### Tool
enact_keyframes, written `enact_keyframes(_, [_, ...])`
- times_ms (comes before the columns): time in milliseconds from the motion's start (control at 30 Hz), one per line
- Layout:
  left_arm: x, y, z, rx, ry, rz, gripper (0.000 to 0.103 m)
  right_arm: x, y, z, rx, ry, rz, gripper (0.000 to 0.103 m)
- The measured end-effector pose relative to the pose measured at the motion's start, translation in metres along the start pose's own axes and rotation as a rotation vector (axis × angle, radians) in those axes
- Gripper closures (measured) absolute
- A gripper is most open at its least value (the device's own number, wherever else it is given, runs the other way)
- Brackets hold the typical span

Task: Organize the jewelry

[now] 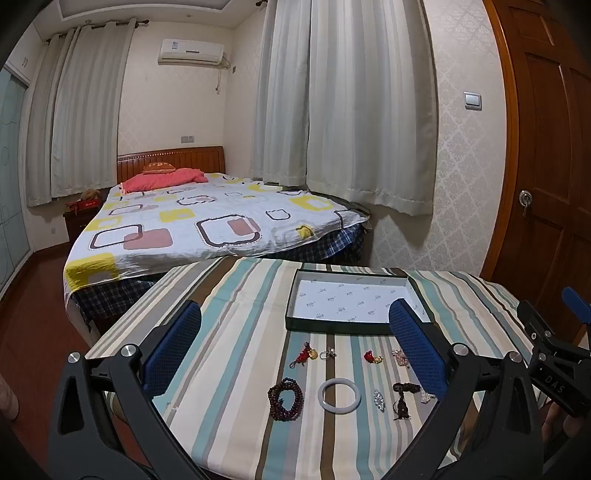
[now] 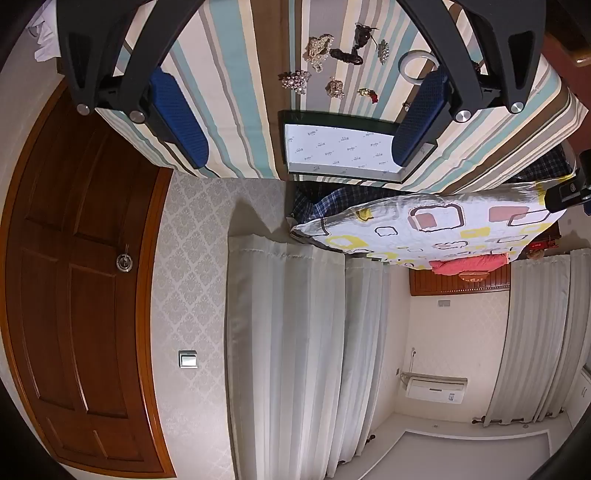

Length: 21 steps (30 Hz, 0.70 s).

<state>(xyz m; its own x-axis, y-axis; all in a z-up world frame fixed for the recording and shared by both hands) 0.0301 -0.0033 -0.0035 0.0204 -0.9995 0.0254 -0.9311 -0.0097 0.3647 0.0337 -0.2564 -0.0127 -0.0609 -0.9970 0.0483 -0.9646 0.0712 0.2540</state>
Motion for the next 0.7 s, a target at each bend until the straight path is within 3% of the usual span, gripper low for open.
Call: enact_keyframes(700, [0.0,-0.0007,0.0019,0.001,0.002,0.0,0.004,-0.0002,0.0003,-0.0014,-0.001,-0.001,0.0,0.006])
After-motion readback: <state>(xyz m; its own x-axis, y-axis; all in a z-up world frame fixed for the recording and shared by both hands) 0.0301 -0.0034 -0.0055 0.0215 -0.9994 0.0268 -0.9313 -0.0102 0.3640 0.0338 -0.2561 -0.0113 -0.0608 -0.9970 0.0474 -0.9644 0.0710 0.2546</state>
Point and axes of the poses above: each gripper's, at about its wrist camera, not at the fingertips, and y roughly against the way its jaws point, x to its right, z to its underside, the point moved 5 cm from there along -y, roughly the way its jaws point, and after that the axes turned 1 degree about -z, right-handed, at the moved point
